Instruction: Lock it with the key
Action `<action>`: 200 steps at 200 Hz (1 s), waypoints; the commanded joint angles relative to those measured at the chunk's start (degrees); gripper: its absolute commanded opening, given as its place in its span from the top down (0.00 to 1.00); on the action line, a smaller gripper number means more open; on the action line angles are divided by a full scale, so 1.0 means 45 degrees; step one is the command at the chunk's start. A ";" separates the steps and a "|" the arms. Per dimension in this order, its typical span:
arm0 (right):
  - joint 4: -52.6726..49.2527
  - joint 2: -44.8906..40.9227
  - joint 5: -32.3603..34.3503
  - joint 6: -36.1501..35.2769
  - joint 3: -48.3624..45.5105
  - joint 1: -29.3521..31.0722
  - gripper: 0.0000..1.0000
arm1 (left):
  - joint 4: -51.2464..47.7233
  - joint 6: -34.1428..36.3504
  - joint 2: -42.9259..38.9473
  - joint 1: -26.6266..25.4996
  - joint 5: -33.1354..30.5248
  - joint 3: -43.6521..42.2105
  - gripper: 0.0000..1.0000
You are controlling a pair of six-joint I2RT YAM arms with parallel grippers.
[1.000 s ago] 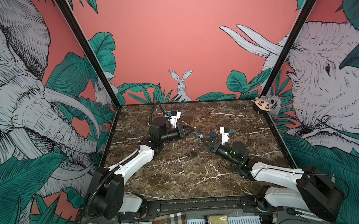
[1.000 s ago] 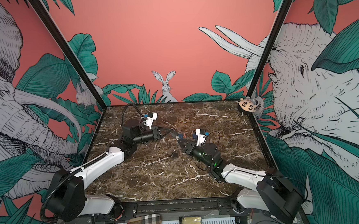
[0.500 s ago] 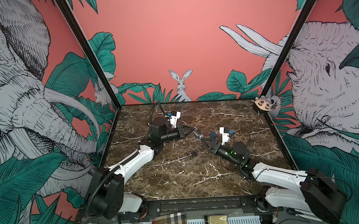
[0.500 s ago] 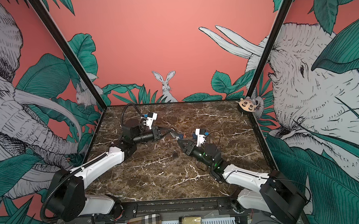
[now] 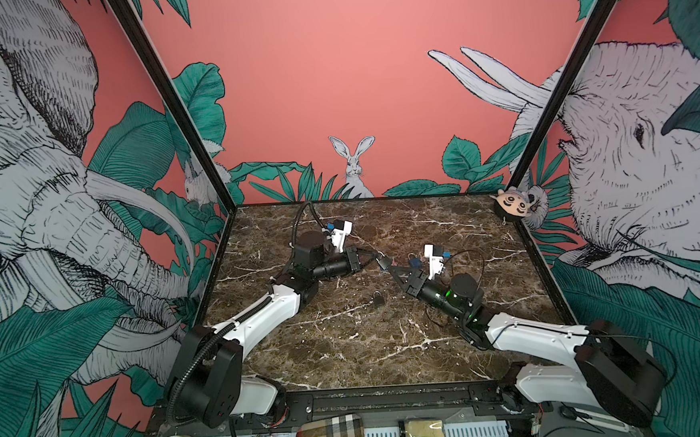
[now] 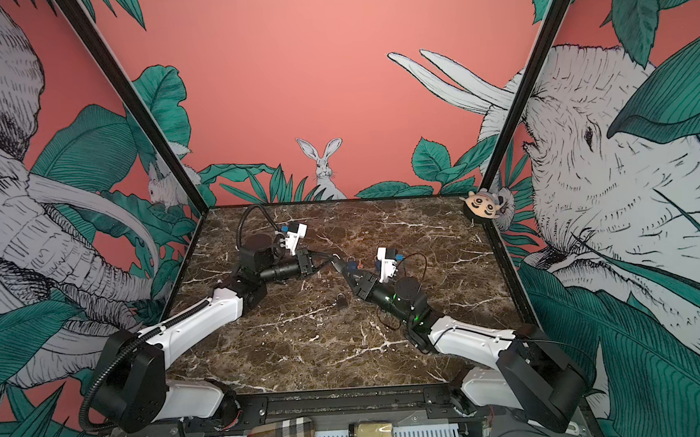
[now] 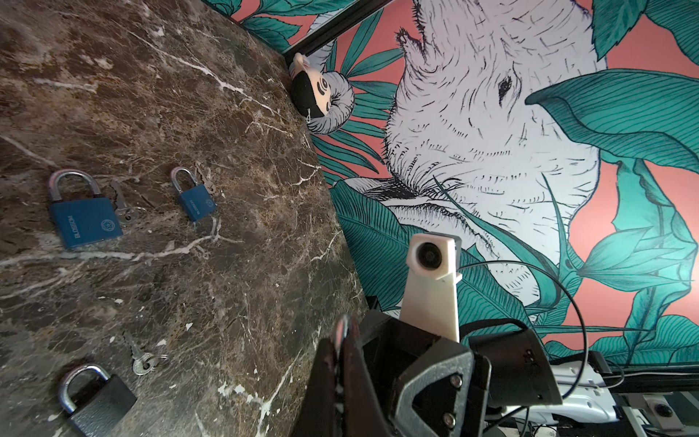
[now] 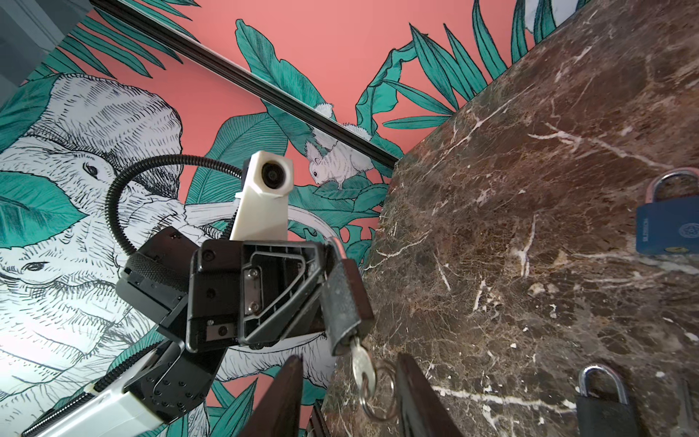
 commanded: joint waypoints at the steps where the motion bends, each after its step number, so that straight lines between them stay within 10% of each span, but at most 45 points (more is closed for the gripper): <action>1: 0.0601 0.0066 -0.0130 -0.0081 0.0322 0.0086 0.61 | 0.0599 -0.0135 -0.0545 0.0036 0.0123 -0.0004 1.00; 200: 0.0710 0.0316 -0.0368 -0.0208 0.0536 0.0093 0.83 | 0.1399 -0.0711 -0.0495 0.0035 0.0292 -0.0361 1.00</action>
